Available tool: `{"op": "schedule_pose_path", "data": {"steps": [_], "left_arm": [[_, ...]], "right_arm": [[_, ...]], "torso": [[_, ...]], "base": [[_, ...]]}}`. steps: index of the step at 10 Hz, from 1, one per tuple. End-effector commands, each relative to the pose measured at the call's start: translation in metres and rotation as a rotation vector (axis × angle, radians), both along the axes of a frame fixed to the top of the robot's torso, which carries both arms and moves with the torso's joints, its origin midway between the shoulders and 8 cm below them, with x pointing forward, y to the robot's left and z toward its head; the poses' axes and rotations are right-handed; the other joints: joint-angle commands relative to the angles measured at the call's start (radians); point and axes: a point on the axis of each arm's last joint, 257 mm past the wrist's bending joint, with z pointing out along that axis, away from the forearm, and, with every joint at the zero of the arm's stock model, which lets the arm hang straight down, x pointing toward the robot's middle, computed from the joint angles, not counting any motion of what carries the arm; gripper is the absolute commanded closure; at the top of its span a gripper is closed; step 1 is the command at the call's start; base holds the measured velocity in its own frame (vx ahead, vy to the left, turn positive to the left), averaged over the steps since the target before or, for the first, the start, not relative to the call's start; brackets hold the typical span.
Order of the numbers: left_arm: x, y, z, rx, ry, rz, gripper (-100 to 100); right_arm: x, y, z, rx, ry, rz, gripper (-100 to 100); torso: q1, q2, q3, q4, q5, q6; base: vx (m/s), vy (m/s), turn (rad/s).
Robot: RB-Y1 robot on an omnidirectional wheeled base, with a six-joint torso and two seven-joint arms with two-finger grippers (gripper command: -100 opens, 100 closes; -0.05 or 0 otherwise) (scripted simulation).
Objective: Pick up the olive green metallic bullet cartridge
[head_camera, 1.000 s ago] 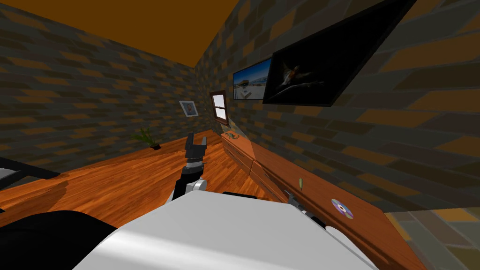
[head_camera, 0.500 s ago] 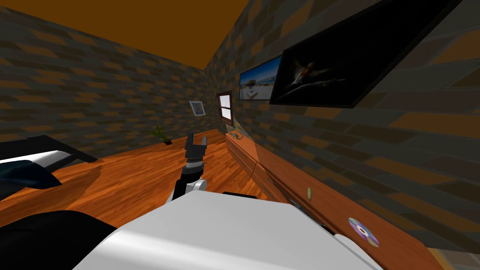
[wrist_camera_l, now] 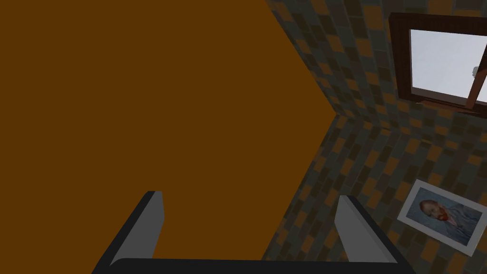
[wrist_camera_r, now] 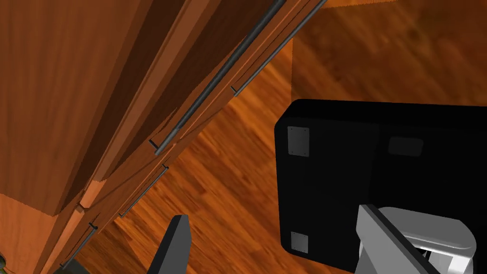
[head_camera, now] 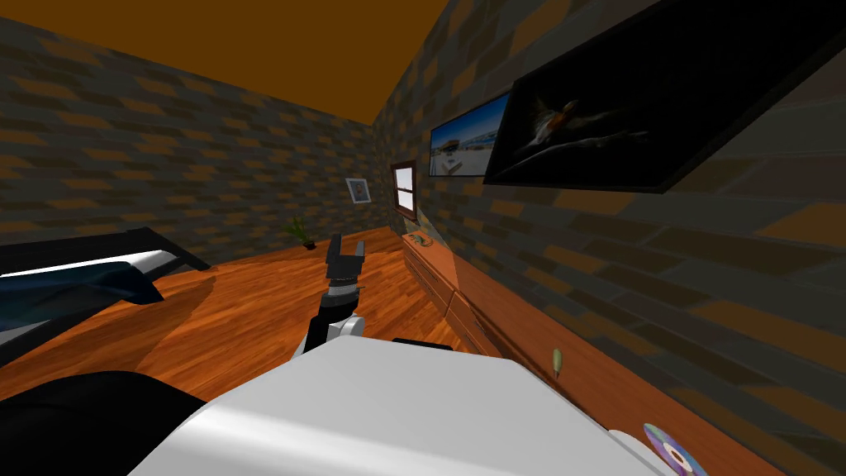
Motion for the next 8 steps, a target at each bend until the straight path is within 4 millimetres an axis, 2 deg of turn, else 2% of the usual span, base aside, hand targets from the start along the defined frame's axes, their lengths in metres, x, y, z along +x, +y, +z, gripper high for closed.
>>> {"op": "schedule_pose_path", "data": {"steps": [1,3,5,7,8], "left_arm": [[0.0,0.0,0.0,0.0,0.0,0.0,0],[0.0,0.0,0.0,0.0,0.0,0.0,0],[0.0,0.0,0.0,0.0,0.0,0.0,0],[0.0,0.0,0.0,0.0,0.0,0.0,0],[0.0,0.0,0.0,0.0,0.0,0.0,0]], "right_arm": [[-0.021,-0.015,-0.005,-0.045,0.048,0.052,-100],[-0.048,-0.037,-0.01,-0.115,0.122,0.147,-100],[-0.053,-0.041,-0.011,-0.123,0.131,0.154,-100],[-0.08,-0.061,-0.013,-0.177,0.203,0.237,-100],[-0.08,-0.061,-0.013,-0.177,0.203,0.237,-100]], "torso": [[0.0,0.0,0.0,0.0,0.0,0.0],[-0.003,-0.002,-0.001,0.0,0.0,-0.001],[-0.005,-0.002,-0.001,0.0,-0.001,0.0],[0.0,-0.001,0.0,0.0,0.0,-0.001],[-0.004,-0.001,-0.001,0.0,0.0,-0.001]], "base": [[0.023,-0.044,0.195],[0.049,-0.133,0.378],[0.022,-0.089,0.02],[0.021,-0.082,0.233],[0.018,-0.121,0.139]]}}
